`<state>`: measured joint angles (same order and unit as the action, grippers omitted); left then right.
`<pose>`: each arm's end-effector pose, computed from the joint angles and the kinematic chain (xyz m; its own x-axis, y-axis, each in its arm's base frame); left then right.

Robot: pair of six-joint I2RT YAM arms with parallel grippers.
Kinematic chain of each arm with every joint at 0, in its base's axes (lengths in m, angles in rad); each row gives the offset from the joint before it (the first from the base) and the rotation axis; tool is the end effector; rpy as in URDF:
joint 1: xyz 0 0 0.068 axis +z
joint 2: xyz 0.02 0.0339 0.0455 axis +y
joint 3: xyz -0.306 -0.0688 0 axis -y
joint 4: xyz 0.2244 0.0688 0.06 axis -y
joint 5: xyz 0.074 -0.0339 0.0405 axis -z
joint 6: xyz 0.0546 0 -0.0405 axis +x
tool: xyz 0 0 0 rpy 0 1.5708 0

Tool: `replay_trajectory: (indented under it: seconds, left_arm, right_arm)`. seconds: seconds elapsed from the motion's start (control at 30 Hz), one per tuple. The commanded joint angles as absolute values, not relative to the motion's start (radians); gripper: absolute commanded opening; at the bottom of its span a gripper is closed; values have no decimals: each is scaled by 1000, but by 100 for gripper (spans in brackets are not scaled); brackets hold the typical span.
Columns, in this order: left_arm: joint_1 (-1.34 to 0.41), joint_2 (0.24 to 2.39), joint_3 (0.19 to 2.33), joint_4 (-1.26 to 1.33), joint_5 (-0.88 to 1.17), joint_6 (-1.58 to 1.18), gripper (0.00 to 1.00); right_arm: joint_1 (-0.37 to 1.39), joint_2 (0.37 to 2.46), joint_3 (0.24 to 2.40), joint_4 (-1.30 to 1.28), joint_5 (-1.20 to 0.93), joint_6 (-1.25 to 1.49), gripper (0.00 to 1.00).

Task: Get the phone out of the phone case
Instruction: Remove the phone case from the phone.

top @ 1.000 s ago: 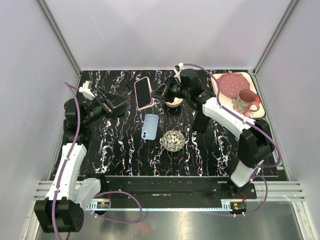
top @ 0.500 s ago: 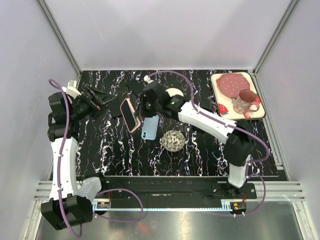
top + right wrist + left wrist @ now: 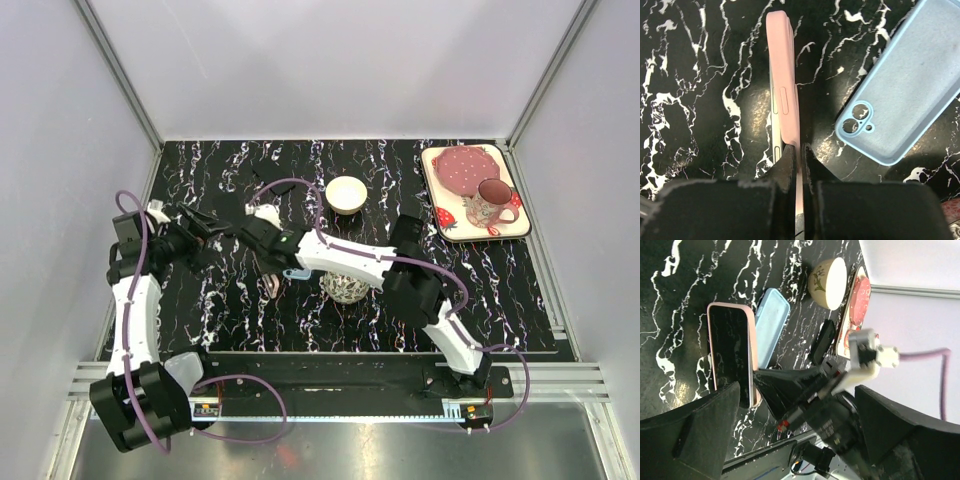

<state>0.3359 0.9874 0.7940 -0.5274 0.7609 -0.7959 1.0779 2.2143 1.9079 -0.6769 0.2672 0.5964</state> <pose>0.1715 0.0200 0.3097 -0.6149 -0.7627 -0.2005 -0.2700 0.4424 -0.8552 0.2521 0.4388 0.2424 -0.7642 -0.2779 -0.5820 -0.4245 0.8961 0.1295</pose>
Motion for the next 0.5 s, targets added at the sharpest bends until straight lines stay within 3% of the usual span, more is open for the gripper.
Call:
replay_trajectory:
  seconds: [0.0,0.17,0.47]
  left_arm:
    - [347,1041,707,-482,749,-785,99]
    - [353,1074,559,-329,758,-868,99]
    - [353,1100,523,-304,738,-861,99]
  right_arm:
    - [1124,2230,2026,-690,394,535,0]
    - [1129,2273,2034,-699,356,535,0]
    - [1141,2306,2043,-716,307,538,1]
